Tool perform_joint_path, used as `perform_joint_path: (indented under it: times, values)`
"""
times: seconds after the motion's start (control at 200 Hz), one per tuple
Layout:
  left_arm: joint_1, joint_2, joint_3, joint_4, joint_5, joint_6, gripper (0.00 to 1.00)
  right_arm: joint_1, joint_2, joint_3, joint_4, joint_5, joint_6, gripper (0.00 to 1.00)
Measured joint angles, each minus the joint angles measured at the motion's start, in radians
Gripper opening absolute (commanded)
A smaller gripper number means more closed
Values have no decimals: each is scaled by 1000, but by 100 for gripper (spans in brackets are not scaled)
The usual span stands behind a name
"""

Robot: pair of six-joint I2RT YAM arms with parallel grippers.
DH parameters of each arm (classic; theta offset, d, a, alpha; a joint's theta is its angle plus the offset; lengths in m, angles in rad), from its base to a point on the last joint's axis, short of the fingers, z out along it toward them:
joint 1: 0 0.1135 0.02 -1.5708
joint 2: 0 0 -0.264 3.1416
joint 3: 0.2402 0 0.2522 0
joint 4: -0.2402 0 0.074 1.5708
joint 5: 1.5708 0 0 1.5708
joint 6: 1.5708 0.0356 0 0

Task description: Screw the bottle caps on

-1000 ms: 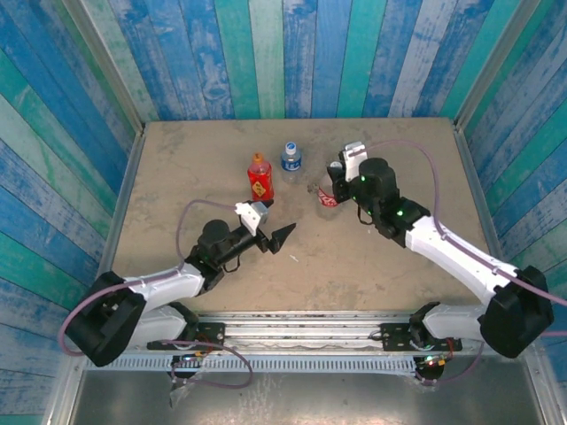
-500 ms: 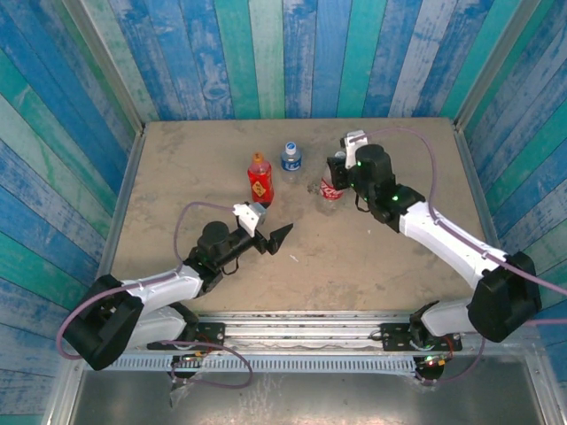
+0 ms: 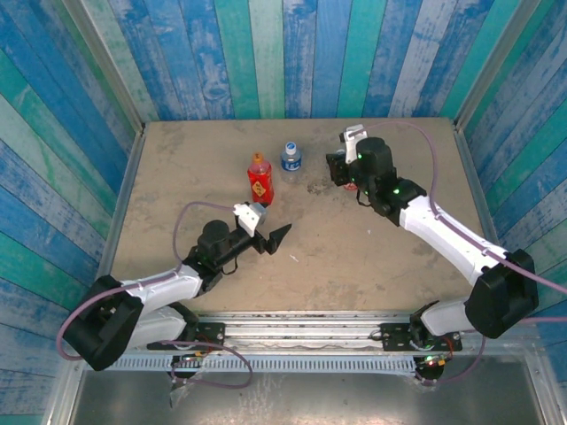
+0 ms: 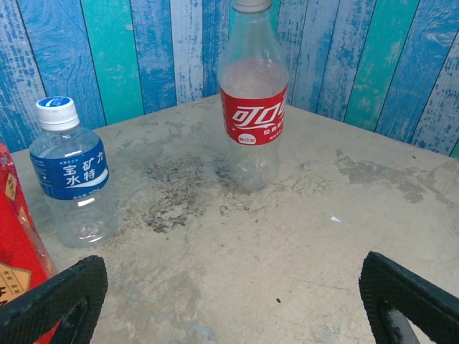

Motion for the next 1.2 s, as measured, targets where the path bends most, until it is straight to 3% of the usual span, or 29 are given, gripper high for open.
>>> perform_joint_path:
  times: [0.325, 0.576, 0.651, 0.781, 1.021, 1.201]
  values:
    - [3, -18, 0, -10, 0, 3, 94, -24, 0, 0, -8, -3, -1, 29]
    - [4, -18, 0, -10, 0, 5, 94, -43, 0, 0, -11, -26, 12, 24]
    - [5, -19, 0, -9, 0, 5, 94, -46, 0, -1, -11, -39, 17, 29]
    - [5, -19, 0, -10, 0, 8, 94, -48, 0, -1, -26, -54, 15, 51]
    - [6, -19, 0, -9, 0, 9, 94, -48, 0, 4, -50, -66, -10, 54]
    - [10, -19, 0, -9, 0, 10, 94, -48, 6, 4, -68, -74, -17, 63]
